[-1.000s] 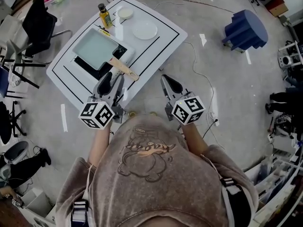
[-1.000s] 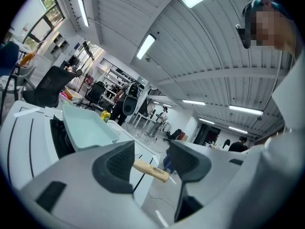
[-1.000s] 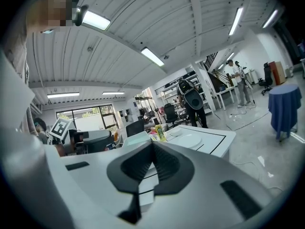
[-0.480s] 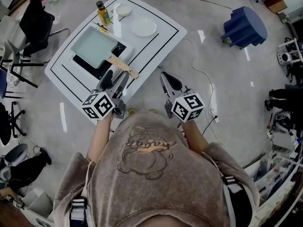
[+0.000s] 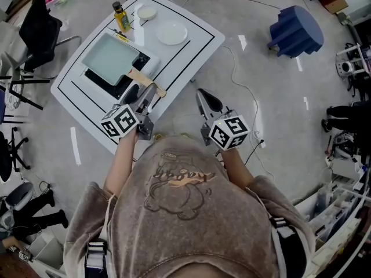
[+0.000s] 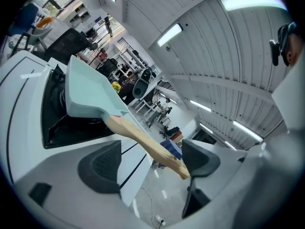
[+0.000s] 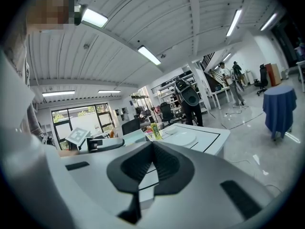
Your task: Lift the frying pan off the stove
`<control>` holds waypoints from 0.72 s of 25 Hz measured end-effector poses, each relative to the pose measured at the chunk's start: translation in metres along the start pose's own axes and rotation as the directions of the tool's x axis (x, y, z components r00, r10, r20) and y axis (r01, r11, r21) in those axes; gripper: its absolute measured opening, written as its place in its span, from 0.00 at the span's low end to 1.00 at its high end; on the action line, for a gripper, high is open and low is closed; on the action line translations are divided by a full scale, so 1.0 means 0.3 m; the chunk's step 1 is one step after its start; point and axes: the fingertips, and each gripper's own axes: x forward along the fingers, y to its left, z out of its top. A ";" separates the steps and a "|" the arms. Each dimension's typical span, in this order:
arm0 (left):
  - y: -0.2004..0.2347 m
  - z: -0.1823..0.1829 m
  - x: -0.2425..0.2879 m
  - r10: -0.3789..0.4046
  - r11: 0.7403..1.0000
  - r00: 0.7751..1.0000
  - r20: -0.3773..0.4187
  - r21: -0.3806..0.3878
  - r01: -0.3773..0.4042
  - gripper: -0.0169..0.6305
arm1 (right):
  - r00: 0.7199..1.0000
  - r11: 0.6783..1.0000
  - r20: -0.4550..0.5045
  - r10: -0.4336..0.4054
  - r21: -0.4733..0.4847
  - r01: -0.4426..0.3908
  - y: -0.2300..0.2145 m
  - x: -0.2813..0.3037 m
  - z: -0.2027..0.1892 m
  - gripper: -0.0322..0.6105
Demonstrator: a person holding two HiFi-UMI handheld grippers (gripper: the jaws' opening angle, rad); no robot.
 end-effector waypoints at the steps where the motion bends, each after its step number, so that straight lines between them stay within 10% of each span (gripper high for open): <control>1: 0.004 0.000 0.007 -0.002 1.000 1.000 -0.001 -0.009 0.002 0.63 | 1.000 1.000 -0.001 -0.002 0.001 0.002 -0.002 -0.001 -0.001 0.05; 18: -0.003 0.000 0.130 -0.071 0.995 0.996 -0.053 -0.069 0.067 0.63 | 0.998 0.998 0.001 -0.066 0.018 0.066 -0.048 -0.018 -0.011 0.05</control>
